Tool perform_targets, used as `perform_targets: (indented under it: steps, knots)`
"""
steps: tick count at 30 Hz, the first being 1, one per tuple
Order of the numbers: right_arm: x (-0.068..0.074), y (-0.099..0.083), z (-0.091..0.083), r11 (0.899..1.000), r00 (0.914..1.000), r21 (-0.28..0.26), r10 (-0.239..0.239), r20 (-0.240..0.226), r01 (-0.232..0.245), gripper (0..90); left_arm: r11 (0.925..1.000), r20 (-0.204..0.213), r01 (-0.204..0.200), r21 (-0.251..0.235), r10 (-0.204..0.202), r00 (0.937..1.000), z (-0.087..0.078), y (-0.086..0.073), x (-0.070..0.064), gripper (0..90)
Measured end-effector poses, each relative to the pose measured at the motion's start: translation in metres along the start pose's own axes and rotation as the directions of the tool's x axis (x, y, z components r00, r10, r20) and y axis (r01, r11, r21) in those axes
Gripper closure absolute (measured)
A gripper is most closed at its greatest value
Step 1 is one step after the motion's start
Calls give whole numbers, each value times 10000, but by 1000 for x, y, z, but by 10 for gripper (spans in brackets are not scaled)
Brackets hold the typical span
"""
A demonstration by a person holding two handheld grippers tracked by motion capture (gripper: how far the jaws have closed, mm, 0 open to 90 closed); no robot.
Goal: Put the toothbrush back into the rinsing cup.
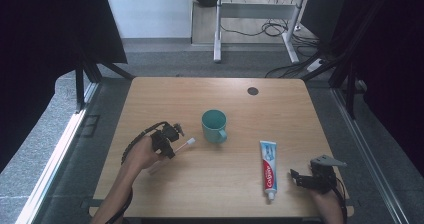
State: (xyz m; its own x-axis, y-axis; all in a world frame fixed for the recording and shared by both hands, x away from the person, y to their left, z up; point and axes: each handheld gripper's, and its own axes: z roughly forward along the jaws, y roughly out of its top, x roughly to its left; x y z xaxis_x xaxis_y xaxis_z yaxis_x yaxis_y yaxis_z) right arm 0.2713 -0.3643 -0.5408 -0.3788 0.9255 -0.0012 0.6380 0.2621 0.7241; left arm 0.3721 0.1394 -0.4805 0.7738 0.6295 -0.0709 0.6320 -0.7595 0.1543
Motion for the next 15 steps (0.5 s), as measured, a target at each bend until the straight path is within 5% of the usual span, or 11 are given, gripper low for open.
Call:
perform_targets:
  steps: [10,15]
  knots:
    - [0,0,0,10000,10000,1,3,1,-3,112,9876,144,395,-1522,-377,9992,-16,-12,6,844]
    - [0,0,0,10000,10000,0,6,3,-6,112,9710,159,517,-2334,-494,9987,-25,-17,7,844]
